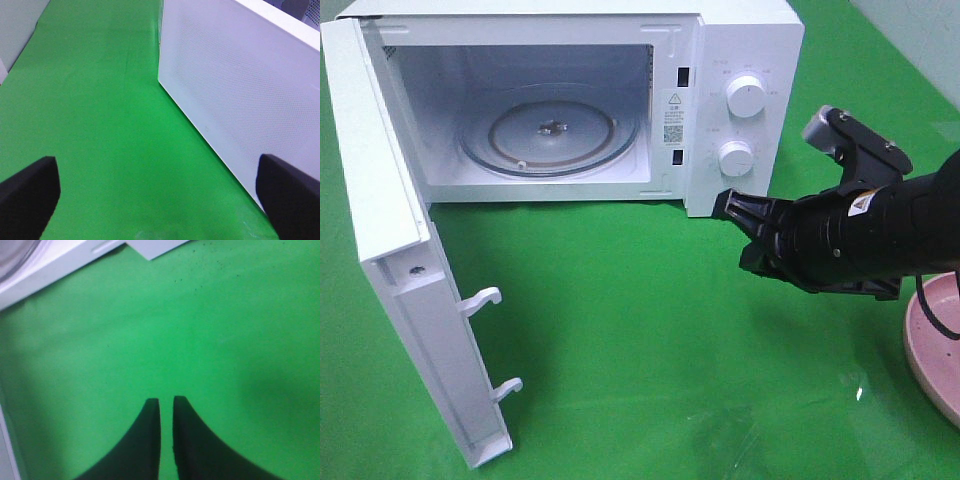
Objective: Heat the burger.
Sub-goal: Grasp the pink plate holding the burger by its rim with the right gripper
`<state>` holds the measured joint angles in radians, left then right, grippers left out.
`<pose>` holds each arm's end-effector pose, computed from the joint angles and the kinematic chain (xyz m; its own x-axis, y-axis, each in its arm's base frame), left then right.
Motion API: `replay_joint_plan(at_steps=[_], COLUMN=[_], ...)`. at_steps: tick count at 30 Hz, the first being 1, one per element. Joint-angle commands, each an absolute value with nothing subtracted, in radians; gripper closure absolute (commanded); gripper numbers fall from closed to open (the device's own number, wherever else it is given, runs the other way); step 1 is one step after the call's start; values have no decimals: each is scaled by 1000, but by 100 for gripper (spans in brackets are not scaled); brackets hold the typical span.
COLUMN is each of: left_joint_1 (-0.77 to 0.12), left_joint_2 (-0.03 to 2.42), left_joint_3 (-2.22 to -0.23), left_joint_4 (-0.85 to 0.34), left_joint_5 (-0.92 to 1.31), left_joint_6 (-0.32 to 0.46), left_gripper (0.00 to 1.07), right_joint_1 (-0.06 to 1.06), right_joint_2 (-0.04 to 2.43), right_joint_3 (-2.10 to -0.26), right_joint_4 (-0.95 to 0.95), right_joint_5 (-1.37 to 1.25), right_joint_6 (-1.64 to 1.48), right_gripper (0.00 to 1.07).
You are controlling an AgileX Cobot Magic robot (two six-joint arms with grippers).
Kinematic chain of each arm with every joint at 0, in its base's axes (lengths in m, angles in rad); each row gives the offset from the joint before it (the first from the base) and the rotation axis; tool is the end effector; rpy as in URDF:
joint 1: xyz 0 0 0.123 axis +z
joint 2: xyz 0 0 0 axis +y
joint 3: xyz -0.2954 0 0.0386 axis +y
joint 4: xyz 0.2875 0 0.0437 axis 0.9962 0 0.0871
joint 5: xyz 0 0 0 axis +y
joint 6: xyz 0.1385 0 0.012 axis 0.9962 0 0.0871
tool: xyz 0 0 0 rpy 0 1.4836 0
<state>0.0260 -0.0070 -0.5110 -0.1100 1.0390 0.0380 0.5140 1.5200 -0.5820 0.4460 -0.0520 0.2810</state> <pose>0.0585 -0.0116 0.2819 -0.4188 -0.0288 -0.9076 0.0525 0.9971 -0.0558 0.2847 0.1572 0.1138 -0.7862 0.3187 -0.5294 0.0592 0.8916 0.4489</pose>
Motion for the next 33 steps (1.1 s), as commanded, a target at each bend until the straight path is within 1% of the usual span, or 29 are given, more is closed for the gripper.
replay_joint_plan(at_steps=[1, 2, 3, 4, 5, 6, 7, 8, 9, 10, 12, 15, 16, 17, 18, 21, 26, 29, 30, 31, 32, 33], left_joint_1=[29, 29, 29, 29, 29, 29, 29, 29, 29, 29, 29, 29, 29, 29, 29, 29, 29, 29, 29, 29, 29, 29], left_joint_2=[-24, -24, -24, -24, -24, -24, -24, -24, -24, -24, -24, -24, -24, -24, -24, -24, -24, -24, -24, -24, -24, -24], left_joint_3=[-509, -509, -509, -509, -509, -509, -509, -509, -509, -509, -509, -509, -509, -509, -509, -509, -509, -509, -509, -509, -509, -509], left_joint_4=[-113, -113, -113, -113, -113, -113, -113, -113, -113, -113, -113, -113, -113, -113, -113, -113, -113, -113, -113, -113, -113, -113], left_joint_5=[1035, 1035, 1035, 1035, 1035, 1035, 1035, 1035, 1035, 1035, 1035, 1035, 1035, 1035, 1035, 1035, 1035, 1035, 1035, 1035, 1035, 1035], left_joint_6=[40, 40, 40, 40, 40, 40, 40, 40, 40, 40, 40, 40, 40, 40, 40, 40, 40, 40, 40, 40, 40, 40], left_gripper=[6, 6, 6, 6, 6, 6, 6, 6, 6, 6, 6, 6, 6, 6, 6, 6, 6, 6, 6, 6, 6, 6], right_joint_1=[509, 509, 509, 509, 509, 509, 509, 509, 509, 509, 509, 509, 509, 509, 509, 509, 509, 477, 448, 448, 413, 413], right_joint_2=[1497, 1491, 1491, 1491, 1491, 1491, 1491, 1491, 1491, 1491, 1491, 1491, 1491, 1491, 1491, 1491, 1469, 1431, 1398, 1398, 1364, 1364], right_joint_3=[-587, -598, -598, -624, -624, -640, -672, -672, -705, -705, -752, -779, -801, -801, -818, -836, -836, -836, -835, -835, -831, -831], right_joint_4=[439, 437, 437, 409, 409, 380, 300, 300, 212, 212, 98, 47, 9, 9, -11, -22, -29, -29, -32, -32, -51, -51], right_joint_5=[22, 79, 79, 154, 154, 197, 277, 277, 369, 369, 501, 578, 661, 661, 734, 825, 890, 904, 916, 916, 921, 921], right_joint_6=[192, 137, 137, 87, 87, 72, 62, 62, 62, 62, 75, 88, 93, 93, 93, 93, 90, 89, 86, 86, 84, 84], right_gripper=[97, 97, 97, 96, 96, 95, 94, 94, 93, 93, 91, 90, 89, 89, 88, 88, 86, 85, 82, 82, 77, 77])
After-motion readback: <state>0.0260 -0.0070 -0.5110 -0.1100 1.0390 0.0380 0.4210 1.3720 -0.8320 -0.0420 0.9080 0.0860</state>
